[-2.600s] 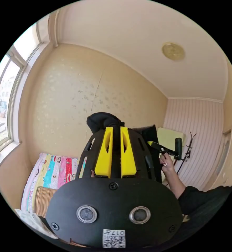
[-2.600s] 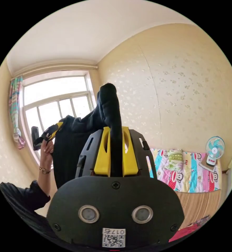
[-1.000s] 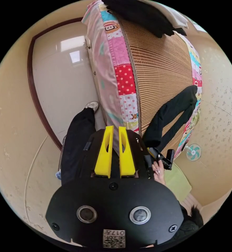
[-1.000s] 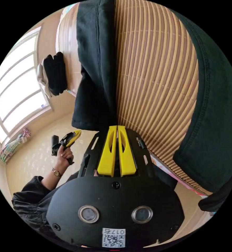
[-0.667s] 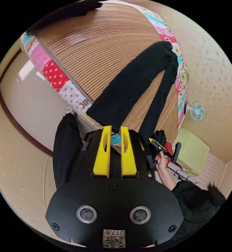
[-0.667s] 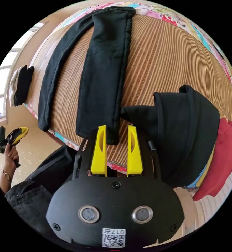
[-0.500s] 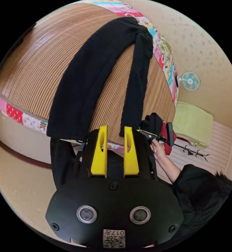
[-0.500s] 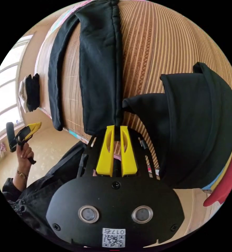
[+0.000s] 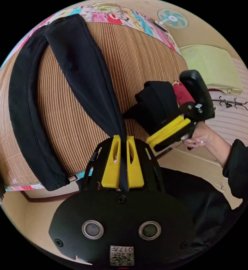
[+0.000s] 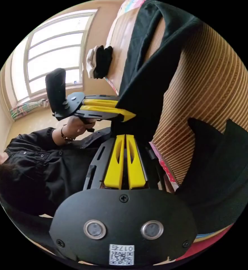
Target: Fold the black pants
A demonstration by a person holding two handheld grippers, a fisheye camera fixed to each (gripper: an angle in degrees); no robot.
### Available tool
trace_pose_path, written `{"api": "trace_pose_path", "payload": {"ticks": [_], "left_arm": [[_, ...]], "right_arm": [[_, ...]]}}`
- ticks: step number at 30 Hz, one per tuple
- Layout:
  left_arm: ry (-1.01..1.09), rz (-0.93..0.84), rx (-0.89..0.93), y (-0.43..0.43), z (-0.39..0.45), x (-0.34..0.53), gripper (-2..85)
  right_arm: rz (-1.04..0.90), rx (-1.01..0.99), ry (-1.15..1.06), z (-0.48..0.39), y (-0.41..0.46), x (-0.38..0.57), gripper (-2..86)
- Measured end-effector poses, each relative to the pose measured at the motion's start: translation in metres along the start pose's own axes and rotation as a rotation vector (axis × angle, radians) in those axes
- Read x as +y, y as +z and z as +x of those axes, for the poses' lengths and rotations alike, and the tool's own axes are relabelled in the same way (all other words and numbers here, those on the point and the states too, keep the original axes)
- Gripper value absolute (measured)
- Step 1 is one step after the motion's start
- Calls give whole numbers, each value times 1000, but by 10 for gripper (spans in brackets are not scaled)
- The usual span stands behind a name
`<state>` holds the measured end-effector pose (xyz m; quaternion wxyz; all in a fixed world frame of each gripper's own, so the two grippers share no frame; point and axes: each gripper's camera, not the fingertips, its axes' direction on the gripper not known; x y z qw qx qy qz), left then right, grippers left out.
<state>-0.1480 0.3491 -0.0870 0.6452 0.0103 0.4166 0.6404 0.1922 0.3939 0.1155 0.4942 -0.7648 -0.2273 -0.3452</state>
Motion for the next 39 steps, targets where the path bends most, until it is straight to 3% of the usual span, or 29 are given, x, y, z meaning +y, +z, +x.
{"api": "trace_pose_path", "payload": {"ticks": [4, 9, 15, 19, 24, 26, 30, 33, 39], "left_arm": [[-68, 64, 141, -8, -29, 24, 36], [-104, 160, 313, -22, -70, 56, 35], [-131, 223, 519, -24, -113, 78, 33], [-134, 251, 661, -26, -138, 89, 31], [-243, 358, 902, -39, -199, 133, 24], [-288, 355, 919, -44, -219, 151, 25], [-418, 423, 872, -56, -270, 199, 32], [-552, 378, 776, -50, -313, 222, 44], [-630, 288, 734, -42, -363, 243, 89]], "right_arm": [[170, 190, 114, 30, -85, -55, 103], [597, 101, 217, 59, -186, -168, 144], [859, 153, 359, 67, -220, -256, 121], [887, 357, 358, 30, -224, -296, 50], [975, 879, 129, -132, -174, -347, 28], [927, 965, 18, -182, -140, -380, 27], [815, 768, -14, -207, -75, -465, 28], [650, 795, 10, -188, -29, -502, 31], [697, 616, -74, -173, 15, -382, 57]]}}
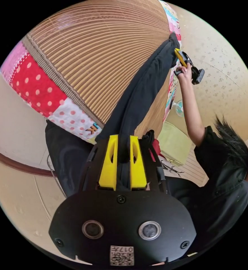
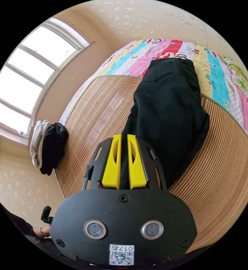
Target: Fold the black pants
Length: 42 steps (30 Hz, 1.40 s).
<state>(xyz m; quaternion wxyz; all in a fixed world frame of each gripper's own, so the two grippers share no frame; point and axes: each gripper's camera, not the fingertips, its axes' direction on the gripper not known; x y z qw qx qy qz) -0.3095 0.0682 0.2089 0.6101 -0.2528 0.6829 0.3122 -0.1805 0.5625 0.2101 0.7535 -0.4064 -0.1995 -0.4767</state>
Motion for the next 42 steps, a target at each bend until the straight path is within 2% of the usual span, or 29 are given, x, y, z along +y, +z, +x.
{"api": "trace_pose_path", "payload": {"ticks": [4, 7, 9, 10, 13, 14, 16, 18, 20, 24, 28, 29, 30, 31, 33, 36, 40, 42], "left_arm": [[99, -11, -85, -2, 21, -15, 89], [205, -110, -184, 16, 43, -30, 31], [476, -227, -5, 29, 66, -21, 25], [492, -236, 24, 29, 66, -18, 25], [245, -225, -176, 28, 33, -21, 39], [171, -267, -238, 27, 20, -24, 61], [191, -272, -212, 18, 24, -28, 92], [262, -161, -237, -3, 46, -36, 102], [314, -156, -258, -2, 61, -48, 99], [346, -390, -312, 58, 64, -54, 52], [355, -501, -332, 73, 65, -34, 66], [367, -509, -366, 69, 69, -30, 81], [374, -443, -388, 56, 75, -30, 98], [375, -395, -378, 47, 79, -32, 106], [375, -184, -236, 11, 91, -51, 126], [401, -64, -119, -2, 104, -101, 147], [410, -173, -72, 26, 124, -174, 136], [348, -328, -33, 56, 129, -204, 111]], "right_arm": [[-26, 26, 160, 29, -32, 104, 94], [-84, -166, 297, 47, -35, 183, 107], [-118, -271, 350, 47, -32, 233, 110], [-122, -273, 361, 46, -31, 243, 112], [-154, -306, 429, 50, -21, 276, 123], [-136, -373, 447, 53, -18, 283, 123], [-135, -443, 468, 57, -11, 289, 119], [-160, -469, 446, 58, -2, 291, 100], [-177, -462, 420, 57, -1, 293, 82], [-189, -390, 349, 54, -23, 307, 53], [-296, -404, 317, 67, -29, 324, 61], [-303, -439, 317, 77, -34, 326, 73], [-260, -464, 339, 92, -44, 327, 87], [-225, -477, 358, 101, -49, 327, 95], [-110, -534, 442, 145, -58, 321, 124], [-86, -649, 466, 190, -40, 291, 149], [-138, -858, 456, 221, 1, 244, 133], [-238, -963, 465, 225, 25, 222, 89]]}}
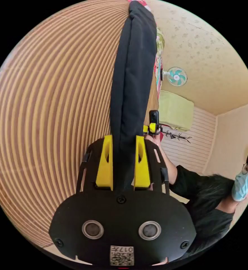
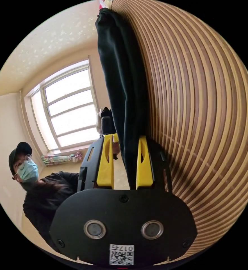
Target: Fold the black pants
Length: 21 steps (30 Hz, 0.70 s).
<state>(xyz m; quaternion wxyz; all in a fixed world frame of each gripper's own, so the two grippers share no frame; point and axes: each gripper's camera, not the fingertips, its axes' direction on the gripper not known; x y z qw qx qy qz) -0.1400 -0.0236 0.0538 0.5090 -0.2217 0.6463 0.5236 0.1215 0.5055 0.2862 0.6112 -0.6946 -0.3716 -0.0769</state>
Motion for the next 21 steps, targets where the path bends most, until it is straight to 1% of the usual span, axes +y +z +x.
{"api": "trace_pose_path", "payload": {"ticks": [1, 2, 4, 6, 7, 8, 9, 10, 12, 13, 15, 16, 18, 20, 21], "left_arm": [[-3, -33, 17, 5, 0, -5, 107], [-11, -58, 26, 11, 3, -7, 84], [48, -11, 38, 4, 23, 6, 67], [251, 139, 173, -27, 74, 44, 56], [304, 179, 222, -36, 89, 56, 55], [418, 238, 304, -52, 125, 79, 52], [538, 263, 309, -64, 168, 103, 52], [596, 269, 286, -68, 191, 115, 51], [818, 341, 177, -88, 284, 167, 51], [858, 366, 168, -95, 304, 178, 51], [994, 449, 172, -118, 376, 213, 51], [1031, 470, 180, -123, 393, 220, 51], [1133, 525, 197, -141, 453, 239, 51], [1151, 563, 170, -150, 486, 244, 52], [1149, 588, 123, -153, 503, 244, 52]], "right_arm": [[-19, 15, 19, 0, 2, -4, 78], [-20, 53, 11, -9, 0, -4, 54], [15, 67, -88, -43, -8, 10, 36], [119, -69, -250, -102, -31, 45, 22], [140, -114, -292, -119, -36, 55, 19], [152, -170, -378, -156, -42, 73, 15], [136, -170, -475, -198, -43, 91, 11], [128, -156, -524, -221, -43, 100, 10], [138, -112, -696, -310, -48, 137, 5], [135, -104, -732, -331, -49, 144, 5], [113, -67, -897, -413, -53, 170, 2], [115, -66, -932, -431, -55, 175, 2], [118, -41, -1029, -494, -58, 187, 0], [134, 15, -1074, -528, -61, 190, 0], [148, 41, -1053, -541, -64, 184, 0]]}}
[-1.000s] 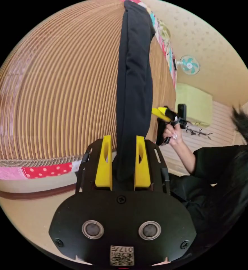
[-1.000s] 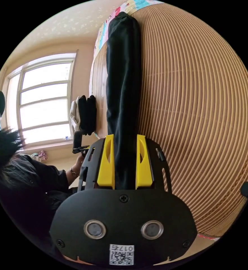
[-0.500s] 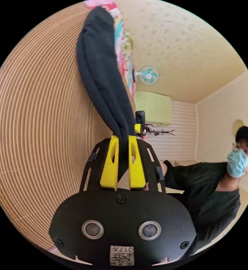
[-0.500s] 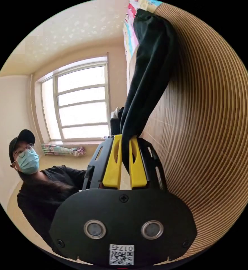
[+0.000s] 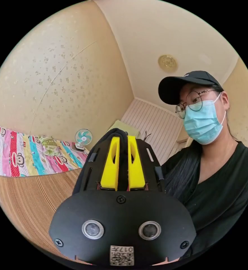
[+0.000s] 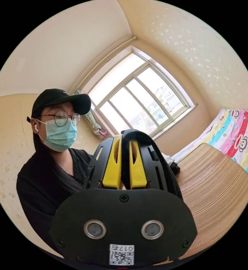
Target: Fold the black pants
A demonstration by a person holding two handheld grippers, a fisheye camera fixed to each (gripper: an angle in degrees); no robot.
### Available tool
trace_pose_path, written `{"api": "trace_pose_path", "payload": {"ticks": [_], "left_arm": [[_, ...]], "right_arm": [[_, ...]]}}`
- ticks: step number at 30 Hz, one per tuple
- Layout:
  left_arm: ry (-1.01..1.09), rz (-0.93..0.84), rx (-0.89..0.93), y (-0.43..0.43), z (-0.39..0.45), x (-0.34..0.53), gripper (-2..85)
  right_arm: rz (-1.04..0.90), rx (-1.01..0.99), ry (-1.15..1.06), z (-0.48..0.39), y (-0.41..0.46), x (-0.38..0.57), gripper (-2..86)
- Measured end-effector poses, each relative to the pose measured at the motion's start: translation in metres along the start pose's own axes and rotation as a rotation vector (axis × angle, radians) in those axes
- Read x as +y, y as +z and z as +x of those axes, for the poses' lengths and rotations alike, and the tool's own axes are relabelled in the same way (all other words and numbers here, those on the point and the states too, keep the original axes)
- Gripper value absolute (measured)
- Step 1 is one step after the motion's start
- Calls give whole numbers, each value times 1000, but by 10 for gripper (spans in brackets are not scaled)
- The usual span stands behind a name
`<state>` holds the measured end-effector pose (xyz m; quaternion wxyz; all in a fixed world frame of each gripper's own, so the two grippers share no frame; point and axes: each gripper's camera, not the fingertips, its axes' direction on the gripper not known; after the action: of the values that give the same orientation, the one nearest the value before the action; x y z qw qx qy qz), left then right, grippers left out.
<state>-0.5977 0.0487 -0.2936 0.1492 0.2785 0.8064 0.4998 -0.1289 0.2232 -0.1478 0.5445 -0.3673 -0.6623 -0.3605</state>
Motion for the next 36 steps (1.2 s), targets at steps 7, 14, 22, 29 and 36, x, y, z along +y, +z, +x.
{"api": "trace_pose_path", "payload": {"ticks": [7, 14, 22, 29, 36], "left_arm": [[-276, -108, -222, 43, -95, 8, 52], [-346, -245, -396, 95, -194, 93, 52], [-815, -738, -420, 152, -241, 341, 85], [-1109, -678, -430, 105, -250, 421, 112], [-1075, -493, -527, 54, -239, 393, 105]], "right_arm": [[-102, 225, 256, 113, 4, -14, 2], [-285, 543, 350, 198, 40, 23, 19], [-532, 619, 924, 260, 68, 280, 84], [-273, 645, 1073, 278, 27, 301, 162], [-323, 556, 1048, 426, 67, 248, 172]]}}
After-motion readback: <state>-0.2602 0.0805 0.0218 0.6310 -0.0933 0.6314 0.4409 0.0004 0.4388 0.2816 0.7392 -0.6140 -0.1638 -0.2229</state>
